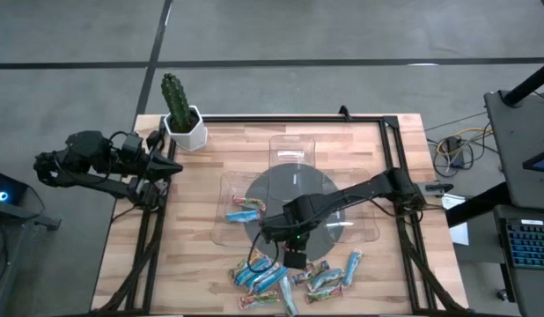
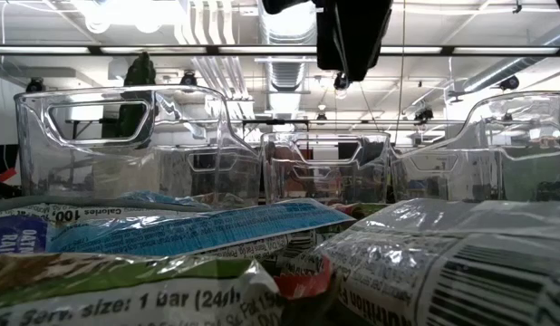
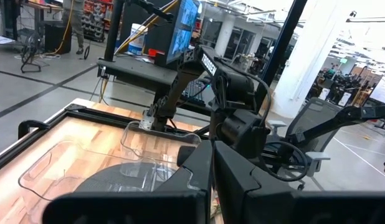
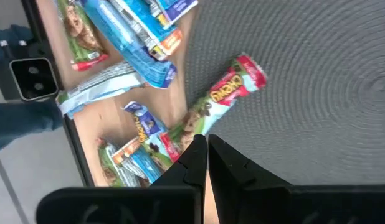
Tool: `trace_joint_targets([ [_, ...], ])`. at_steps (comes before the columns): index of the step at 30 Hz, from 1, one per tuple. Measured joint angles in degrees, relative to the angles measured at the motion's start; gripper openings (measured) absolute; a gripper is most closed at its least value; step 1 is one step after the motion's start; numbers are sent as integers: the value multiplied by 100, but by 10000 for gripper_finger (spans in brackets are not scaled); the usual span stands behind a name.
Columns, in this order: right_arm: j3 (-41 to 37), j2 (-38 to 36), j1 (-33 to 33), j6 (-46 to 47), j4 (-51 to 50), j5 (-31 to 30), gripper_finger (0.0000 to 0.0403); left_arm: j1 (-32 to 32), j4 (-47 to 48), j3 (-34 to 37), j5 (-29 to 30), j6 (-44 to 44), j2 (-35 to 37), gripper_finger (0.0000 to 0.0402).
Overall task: Pick and place Granola Bars by type
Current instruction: Put the red granola bar into the left transparent bin
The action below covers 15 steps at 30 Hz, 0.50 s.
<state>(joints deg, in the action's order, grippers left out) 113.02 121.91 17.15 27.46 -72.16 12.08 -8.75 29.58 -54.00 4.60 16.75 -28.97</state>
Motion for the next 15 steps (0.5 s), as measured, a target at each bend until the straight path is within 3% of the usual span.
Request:
trace_joint_targets([
  [15,-689,-2,327,107,750,96,14,0,11,0,0,-2,0,0],
])
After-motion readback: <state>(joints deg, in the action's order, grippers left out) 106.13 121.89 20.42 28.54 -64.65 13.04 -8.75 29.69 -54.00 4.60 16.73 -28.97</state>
